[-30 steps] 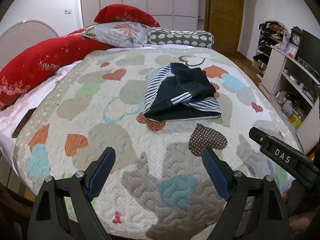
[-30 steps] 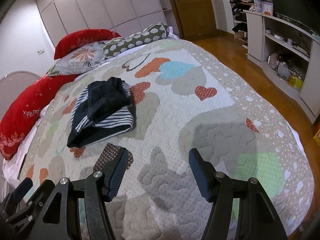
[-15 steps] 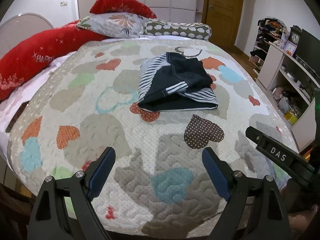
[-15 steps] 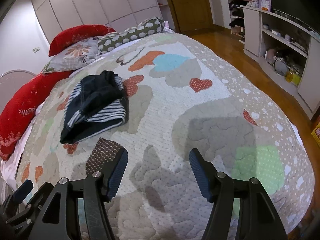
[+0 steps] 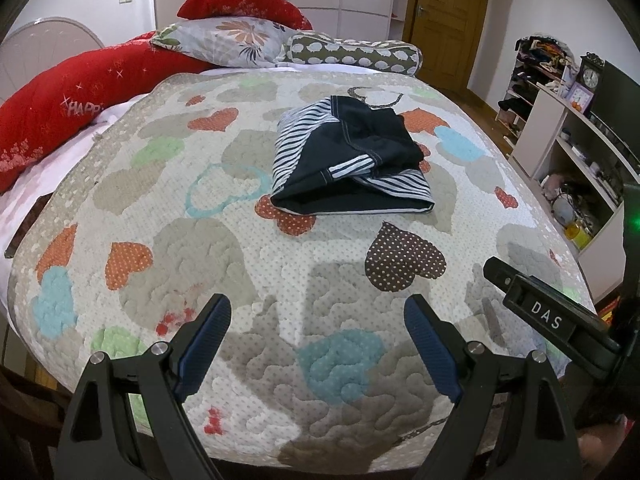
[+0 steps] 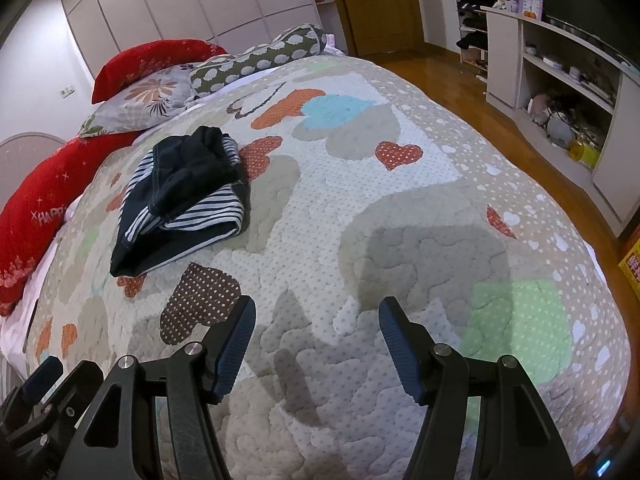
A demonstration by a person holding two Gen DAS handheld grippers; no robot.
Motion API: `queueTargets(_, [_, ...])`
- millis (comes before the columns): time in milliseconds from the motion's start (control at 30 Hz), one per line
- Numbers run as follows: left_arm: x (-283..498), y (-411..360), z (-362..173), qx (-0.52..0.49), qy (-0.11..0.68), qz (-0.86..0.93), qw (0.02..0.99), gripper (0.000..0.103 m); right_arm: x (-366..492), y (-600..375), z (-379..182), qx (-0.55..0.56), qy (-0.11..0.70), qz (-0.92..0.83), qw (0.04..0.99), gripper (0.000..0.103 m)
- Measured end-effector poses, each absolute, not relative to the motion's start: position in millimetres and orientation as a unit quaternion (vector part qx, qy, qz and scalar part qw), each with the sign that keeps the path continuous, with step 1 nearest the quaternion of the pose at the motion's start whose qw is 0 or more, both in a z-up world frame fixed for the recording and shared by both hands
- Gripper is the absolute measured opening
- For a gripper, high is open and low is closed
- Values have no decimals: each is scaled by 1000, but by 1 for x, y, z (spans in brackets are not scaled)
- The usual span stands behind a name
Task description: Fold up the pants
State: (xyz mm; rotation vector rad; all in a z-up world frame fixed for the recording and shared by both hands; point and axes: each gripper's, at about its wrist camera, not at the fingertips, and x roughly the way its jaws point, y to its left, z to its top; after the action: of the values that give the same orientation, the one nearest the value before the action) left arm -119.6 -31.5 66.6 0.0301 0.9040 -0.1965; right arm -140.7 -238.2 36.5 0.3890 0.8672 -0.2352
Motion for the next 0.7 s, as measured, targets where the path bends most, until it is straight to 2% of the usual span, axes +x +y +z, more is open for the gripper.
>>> queueTargets(700, [-119, -34, 61, 12, 448, -99, 888, 87, -141, -237, 35, 186, 418, -115, 882, 69])
